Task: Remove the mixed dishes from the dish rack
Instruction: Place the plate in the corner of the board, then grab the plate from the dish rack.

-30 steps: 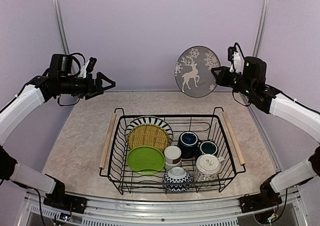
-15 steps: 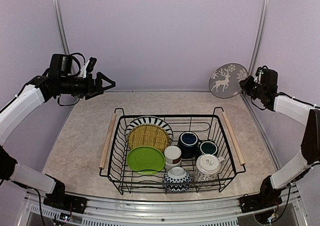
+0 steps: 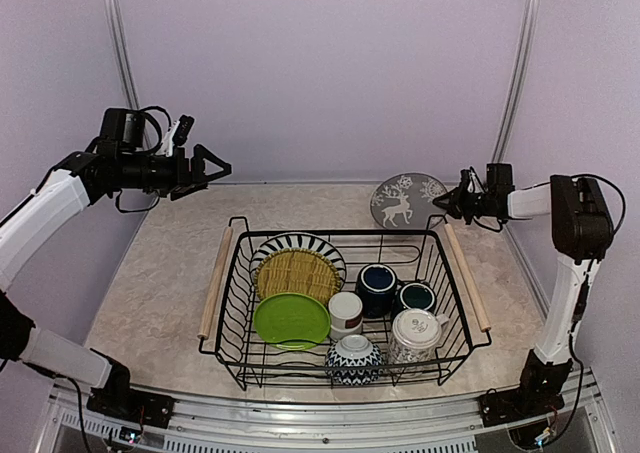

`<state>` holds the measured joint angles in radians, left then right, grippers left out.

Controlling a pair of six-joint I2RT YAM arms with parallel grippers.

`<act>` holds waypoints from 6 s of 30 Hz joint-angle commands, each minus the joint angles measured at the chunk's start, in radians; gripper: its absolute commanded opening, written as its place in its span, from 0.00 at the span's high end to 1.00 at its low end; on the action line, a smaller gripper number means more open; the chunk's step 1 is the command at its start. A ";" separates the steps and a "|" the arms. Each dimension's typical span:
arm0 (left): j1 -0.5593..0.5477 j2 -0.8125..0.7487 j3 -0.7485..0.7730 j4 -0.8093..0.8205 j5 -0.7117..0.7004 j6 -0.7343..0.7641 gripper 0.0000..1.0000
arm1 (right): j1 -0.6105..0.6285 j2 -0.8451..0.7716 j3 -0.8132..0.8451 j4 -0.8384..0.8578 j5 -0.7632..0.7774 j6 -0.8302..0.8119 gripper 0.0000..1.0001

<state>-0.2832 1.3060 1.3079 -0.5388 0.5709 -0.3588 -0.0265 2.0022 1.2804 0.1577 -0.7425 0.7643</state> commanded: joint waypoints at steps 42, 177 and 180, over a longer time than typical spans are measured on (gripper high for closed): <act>0.080 -0.080 -0.032 0.020 -0.201 -0.064 0.01 | 0.094 -0.110 0.125 -0.507 0.584 -0.498 0.27; 0.157 0.001 -0.018 0.024 -0.055 -0.121 0.01 | 0.885 -0.139 0.572 -0.821 0.479 -1.161 1.00; 0.157 0.001 -0.018 0.026 -0.048 -0.121 0.01 | 0.885 -0.179 0.539 -0.775 0.484 -1.140 1.00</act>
<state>-0.1303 1.3045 1.2873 -0.5243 0.5087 -0.4721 0.8574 1.9915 1.8221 -0.7521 -0.2428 -0.4561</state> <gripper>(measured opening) 0.990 0.095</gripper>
